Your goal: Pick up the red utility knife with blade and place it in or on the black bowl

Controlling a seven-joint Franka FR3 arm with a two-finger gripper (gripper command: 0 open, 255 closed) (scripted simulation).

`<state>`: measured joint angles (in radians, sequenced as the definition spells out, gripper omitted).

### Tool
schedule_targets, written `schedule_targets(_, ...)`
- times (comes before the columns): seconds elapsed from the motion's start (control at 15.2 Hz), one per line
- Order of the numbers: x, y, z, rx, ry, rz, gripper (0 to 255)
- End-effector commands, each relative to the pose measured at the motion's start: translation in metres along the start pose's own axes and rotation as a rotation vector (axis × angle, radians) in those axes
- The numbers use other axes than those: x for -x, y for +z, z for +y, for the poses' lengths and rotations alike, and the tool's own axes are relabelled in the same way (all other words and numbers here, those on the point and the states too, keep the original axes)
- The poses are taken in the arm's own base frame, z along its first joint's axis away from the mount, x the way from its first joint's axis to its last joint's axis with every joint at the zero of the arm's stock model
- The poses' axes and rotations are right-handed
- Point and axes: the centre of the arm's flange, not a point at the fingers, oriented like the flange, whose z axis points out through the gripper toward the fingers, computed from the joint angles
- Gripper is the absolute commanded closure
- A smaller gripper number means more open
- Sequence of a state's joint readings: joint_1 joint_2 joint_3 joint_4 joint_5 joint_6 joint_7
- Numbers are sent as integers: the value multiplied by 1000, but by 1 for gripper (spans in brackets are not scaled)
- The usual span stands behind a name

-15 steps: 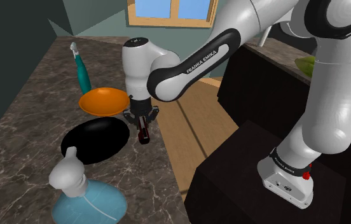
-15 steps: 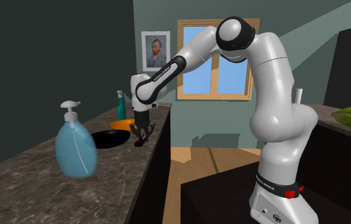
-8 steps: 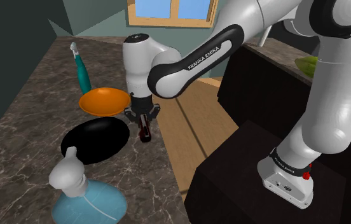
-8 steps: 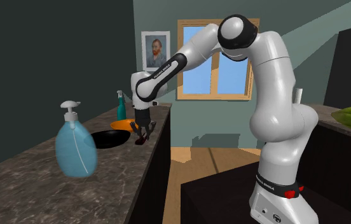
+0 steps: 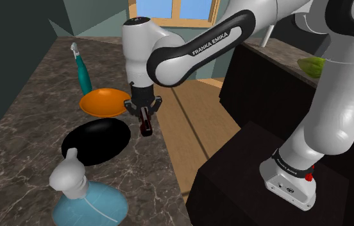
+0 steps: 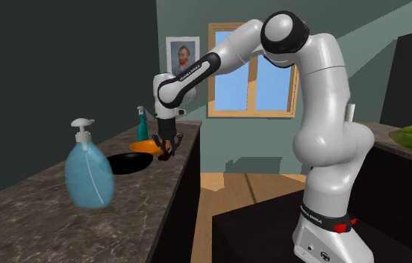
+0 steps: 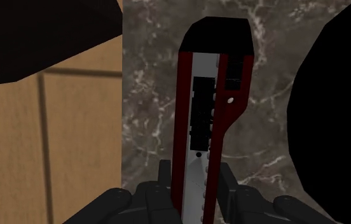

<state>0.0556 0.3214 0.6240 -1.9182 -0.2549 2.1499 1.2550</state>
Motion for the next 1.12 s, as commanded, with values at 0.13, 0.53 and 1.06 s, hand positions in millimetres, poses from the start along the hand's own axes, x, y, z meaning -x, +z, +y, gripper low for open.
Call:
schedule_targets(0.13, 0, -21, 1, 0, 0, 0, 255)
schedule_targets(0.53, 0, -52, 2, 0, 0, 0, 255)
schedule_targets(1.06, 22, -65, -60, 0, 0, 0, 255)
